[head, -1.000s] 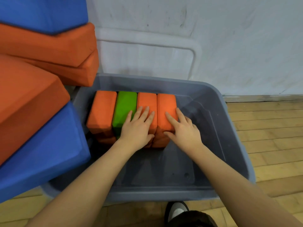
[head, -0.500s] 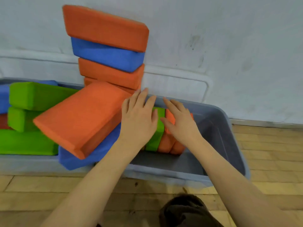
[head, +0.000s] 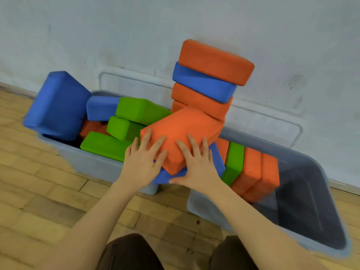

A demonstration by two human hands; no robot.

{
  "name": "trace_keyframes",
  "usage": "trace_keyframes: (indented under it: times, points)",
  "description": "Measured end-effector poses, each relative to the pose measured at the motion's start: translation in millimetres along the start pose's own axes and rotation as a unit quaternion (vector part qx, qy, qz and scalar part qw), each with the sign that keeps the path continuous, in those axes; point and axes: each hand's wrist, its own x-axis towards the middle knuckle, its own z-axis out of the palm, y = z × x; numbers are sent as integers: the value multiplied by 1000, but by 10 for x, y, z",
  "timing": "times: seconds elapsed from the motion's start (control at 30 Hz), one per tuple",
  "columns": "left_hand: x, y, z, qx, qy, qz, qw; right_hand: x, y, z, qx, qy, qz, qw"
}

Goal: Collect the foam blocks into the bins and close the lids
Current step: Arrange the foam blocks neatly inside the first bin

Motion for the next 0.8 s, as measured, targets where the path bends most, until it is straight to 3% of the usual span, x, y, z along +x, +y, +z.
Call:
trace_keyframes:
  times: [0.1, 0.3, 0.43, 0.53, 0.8]
  points:
    - [25, -69, 51, -80, -17, -2, 997, 17, -72, 79, -6, 48, 5, 999]
    - [25, -35, -46, -163, 18, 6, 986, -87, 3, 10, 38, 154, -71, 985]
    - [20, -1, -154, -224, 64, 93, 968, -246, 86, -255, 32, 215, -88, 972]
    - [47, 126, -184, -311, 60, 90, 944, -322, 112, -462, 44, 251, -113, 960]
    - [249, 432, -202, -273, 106, 162, 942, -453, 336, -750, -66, 211, -163, 961]
